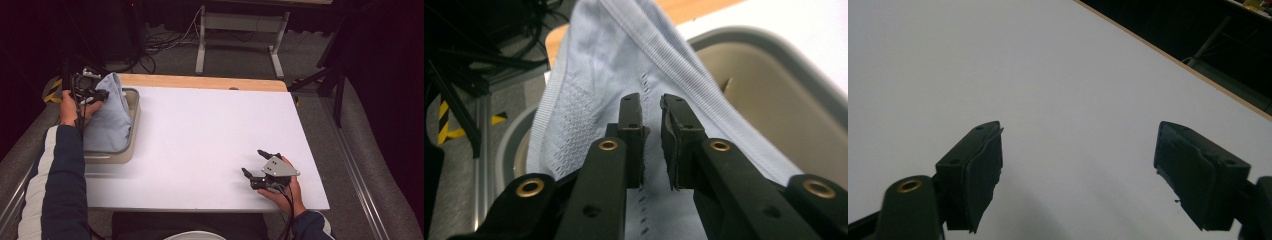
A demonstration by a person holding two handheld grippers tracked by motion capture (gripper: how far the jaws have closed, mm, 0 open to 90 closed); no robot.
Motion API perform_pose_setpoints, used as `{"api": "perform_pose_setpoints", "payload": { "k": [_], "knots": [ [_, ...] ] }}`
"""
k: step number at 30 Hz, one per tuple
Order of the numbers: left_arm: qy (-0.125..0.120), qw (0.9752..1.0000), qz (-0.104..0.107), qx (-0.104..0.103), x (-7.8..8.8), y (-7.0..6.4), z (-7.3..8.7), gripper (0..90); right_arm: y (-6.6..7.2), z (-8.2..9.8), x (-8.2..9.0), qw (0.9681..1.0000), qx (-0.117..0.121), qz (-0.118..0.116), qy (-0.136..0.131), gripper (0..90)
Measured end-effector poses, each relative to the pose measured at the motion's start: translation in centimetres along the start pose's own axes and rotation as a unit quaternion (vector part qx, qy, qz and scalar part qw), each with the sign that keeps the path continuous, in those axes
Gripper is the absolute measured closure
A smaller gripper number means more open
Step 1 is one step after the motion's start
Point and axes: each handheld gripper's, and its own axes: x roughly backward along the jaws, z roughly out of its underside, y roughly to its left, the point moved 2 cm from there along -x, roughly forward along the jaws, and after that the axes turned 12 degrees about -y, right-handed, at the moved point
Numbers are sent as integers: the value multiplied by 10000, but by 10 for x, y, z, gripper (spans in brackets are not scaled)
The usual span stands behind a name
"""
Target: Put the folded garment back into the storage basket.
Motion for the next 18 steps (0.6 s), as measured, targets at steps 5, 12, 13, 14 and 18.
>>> {"api": "perform_pose_setpoints", "payload": {
  "k": [5,12,13,14,18],
  "knots": [
    [433,9991,-2,-41,-18,-5,9,800,2,1,0,9999,43,-63,90,208],
    [673,9974,37,-260,-25,-12,14,837,1,-1,1,10000,45,89,6,224],
    [713,9971,64,-244,-25,-13,15,843,-1,-1,2,9999,10,158,-55,225],
    [756,9968,99,-255,-26,-13,17,843,-1,-2,2,9998,-18,158,-69,225],
    [870,9955,128,-354,-28,-16,21,854,0,-1,1,9999,2,105,-13,225]
  ]
}}
